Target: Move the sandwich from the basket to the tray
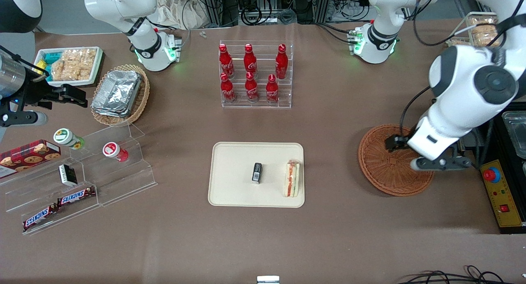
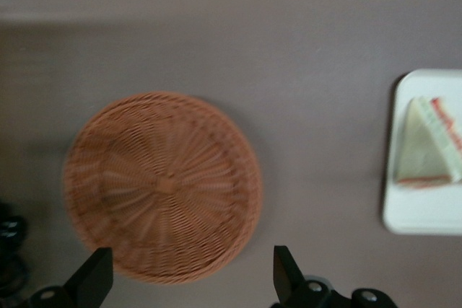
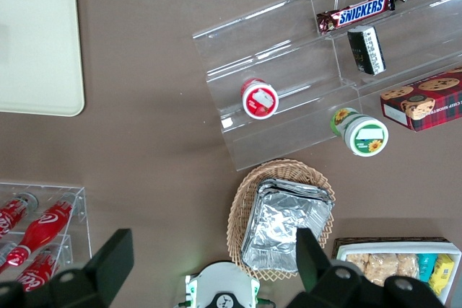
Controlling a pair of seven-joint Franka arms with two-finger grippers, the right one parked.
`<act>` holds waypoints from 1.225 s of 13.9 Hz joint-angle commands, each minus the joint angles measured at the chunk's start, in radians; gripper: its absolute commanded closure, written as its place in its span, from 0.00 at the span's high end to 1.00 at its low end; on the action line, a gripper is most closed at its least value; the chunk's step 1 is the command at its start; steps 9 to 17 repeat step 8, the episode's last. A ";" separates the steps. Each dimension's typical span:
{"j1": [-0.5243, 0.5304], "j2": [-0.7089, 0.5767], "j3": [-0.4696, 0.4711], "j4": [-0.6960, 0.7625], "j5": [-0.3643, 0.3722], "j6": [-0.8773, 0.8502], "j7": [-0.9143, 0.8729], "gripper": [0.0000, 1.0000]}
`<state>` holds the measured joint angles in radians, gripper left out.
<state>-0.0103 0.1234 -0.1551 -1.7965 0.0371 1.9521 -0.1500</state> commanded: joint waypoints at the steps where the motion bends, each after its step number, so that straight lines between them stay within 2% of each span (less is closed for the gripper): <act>1: -0.005 -0.059 0.025 -0.055 -0.020 -0.062 0.081 1.00; 3: 0.001 -0.032 0.029 0.023 -0.008 -0.073 0.078 1.00; 7: 0.001 0.094 0.029 0.259 0.003 -0.252 0.075 1.00; 17: 0.001 0.104 0.029 0.276 0.001 -0.254 0.072 1.00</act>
